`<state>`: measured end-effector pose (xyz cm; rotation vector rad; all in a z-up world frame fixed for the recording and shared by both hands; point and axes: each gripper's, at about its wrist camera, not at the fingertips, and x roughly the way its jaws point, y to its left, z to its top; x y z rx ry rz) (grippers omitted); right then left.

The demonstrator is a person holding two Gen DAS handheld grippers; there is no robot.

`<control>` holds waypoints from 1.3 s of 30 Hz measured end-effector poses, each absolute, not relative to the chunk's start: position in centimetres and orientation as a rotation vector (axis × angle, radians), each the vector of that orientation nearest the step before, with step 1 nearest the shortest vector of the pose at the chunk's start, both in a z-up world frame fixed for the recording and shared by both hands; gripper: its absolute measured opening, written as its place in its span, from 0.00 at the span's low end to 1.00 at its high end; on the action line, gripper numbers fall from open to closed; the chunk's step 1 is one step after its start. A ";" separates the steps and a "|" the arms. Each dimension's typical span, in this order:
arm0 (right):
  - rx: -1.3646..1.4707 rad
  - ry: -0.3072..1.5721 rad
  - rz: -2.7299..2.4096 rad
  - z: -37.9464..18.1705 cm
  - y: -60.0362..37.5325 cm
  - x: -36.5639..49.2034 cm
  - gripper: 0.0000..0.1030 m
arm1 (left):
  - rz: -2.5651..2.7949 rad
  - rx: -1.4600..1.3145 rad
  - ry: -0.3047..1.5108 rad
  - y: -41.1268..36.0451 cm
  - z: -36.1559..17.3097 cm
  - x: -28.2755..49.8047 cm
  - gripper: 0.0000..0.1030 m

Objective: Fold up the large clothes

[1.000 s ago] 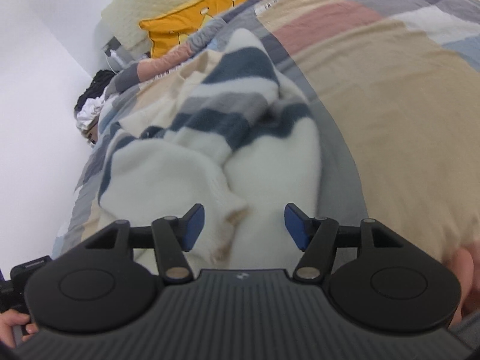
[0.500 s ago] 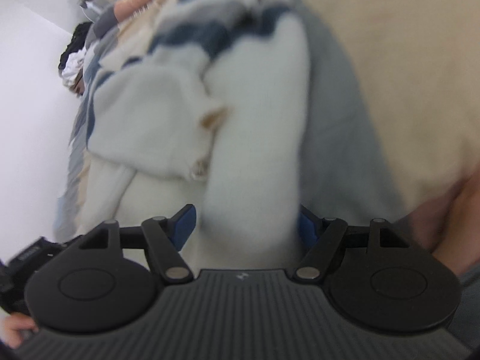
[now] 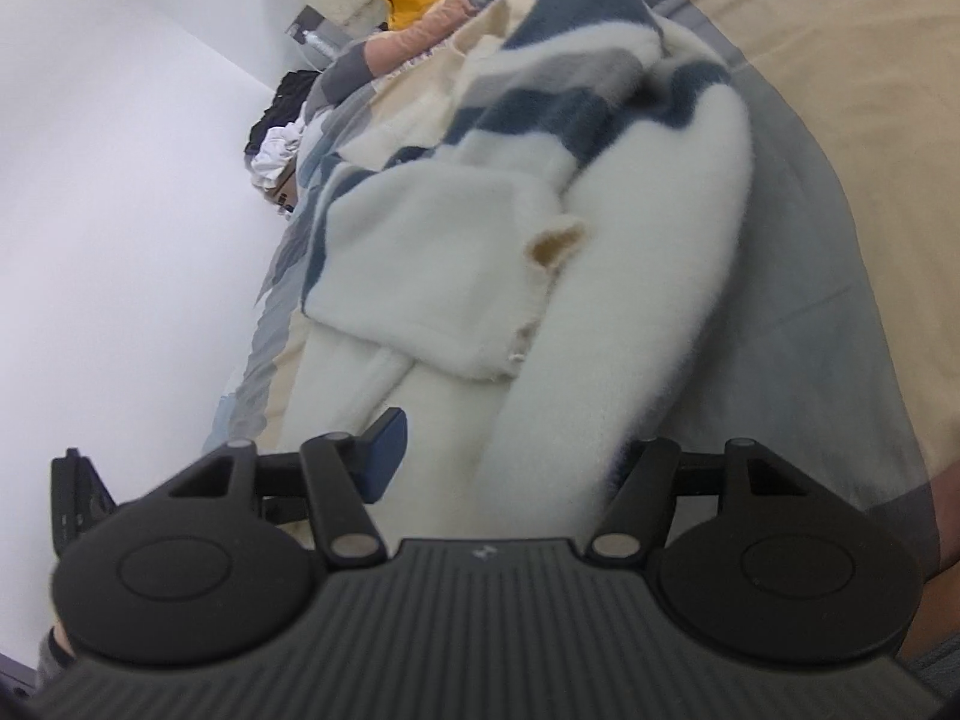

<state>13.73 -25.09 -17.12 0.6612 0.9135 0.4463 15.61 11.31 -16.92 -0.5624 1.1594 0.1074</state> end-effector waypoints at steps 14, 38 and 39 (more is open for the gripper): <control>0.763 0.956 0.248 -21.3 -24.2 15.3 0.55 | 0.133 -0.347 1.164 8.1 -17.2 16.9 0.32; 0.966 0.483 0.643 -10.8 -29.7 9.8 0.19 | -0.136 -0.633 0.632 10.5 -0.5 7.7 0.12; 0.959 0.475 0.659 -10.2 -29.9 9.4 0.19 | -0.152 -0.644 0.610 10.6 0.2 6.8 0.12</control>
